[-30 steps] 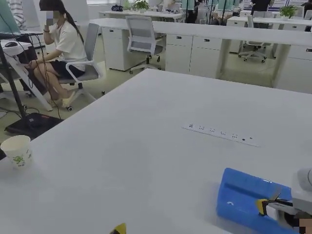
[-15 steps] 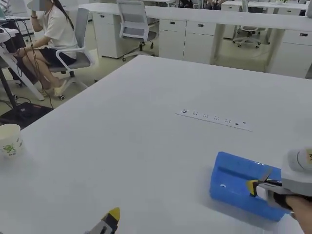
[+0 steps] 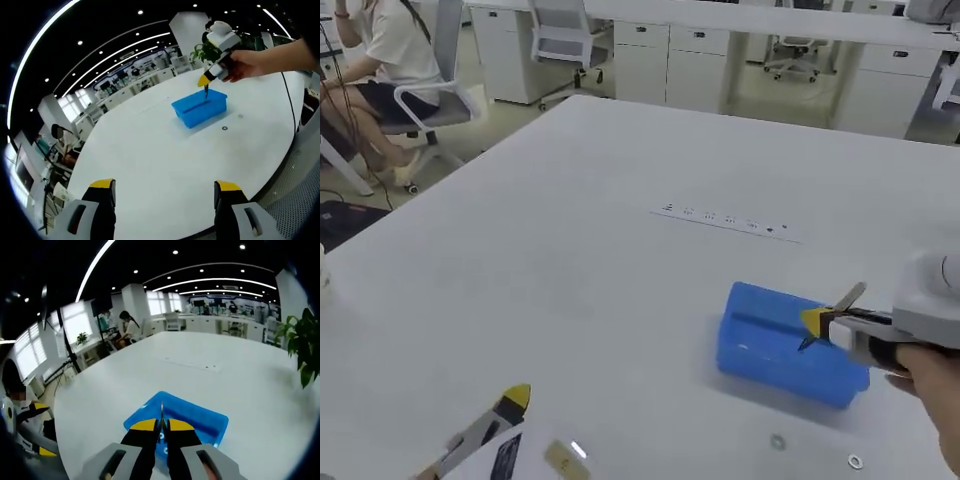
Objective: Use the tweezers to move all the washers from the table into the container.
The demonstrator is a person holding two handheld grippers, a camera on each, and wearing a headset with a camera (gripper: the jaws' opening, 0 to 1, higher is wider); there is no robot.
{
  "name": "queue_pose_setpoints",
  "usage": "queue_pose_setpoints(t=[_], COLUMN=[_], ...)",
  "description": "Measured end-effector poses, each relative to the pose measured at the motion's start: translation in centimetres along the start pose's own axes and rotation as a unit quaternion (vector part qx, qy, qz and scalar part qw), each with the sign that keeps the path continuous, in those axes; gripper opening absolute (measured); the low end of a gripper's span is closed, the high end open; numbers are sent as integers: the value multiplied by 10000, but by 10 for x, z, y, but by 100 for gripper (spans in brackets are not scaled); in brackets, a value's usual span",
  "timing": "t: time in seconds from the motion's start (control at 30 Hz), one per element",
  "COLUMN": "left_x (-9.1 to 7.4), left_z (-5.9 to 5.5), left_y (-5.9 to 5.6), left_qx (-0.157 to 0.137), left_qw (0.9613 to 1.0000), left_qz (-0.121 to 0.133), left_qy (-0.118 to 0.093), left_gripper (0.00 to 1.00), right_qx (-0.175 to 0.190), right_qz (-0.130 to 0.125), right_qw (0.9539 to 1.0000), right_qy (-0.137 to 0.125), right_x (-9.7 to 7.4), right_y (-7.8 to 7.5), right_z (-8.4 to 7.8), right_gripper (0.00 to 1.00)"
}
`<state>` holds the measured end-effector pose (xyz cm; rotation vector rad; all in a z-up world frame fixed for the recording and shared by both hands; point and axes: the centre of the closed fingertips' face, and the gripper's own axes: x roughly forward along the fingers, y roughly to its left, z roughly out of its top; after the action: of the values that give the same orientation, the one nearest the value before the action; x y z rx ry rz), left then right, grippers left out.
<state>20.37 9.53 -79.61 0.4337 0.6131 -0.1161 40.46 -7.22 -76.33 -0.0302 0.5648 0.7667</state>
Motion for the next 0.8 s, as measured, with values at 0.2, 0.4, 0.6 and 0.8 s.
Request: queue_pose_setpoints(t=[0.2, 0.4, 0.6, 0.8], left_x=[0, 1, 2, 4], left_z=[1, 0, -7, -9], left_y=[-2, 0, 7, 2], left_qx=[9, -30, 8, 10], left_qw=[10000, 10000, 9998, 9998], left_qz=[-52, -23, 144, 47], left_qy=[-23, -11, 151, 182], left_gripper=[82, 80, 80, 80], right_qx=[6, -3, 82, 96], right_qz=[213, 259, 237, 226], right_qw=[9998, 9996, 9985, 9977], right_qy=[-9, 144, 482, 634], right_x=[-11, -12, -8, -6], right_y=[18, 29, 31, 31], right_z=[-5, -29, -63, -81], right_gripper=[3, 3, 3, 4])
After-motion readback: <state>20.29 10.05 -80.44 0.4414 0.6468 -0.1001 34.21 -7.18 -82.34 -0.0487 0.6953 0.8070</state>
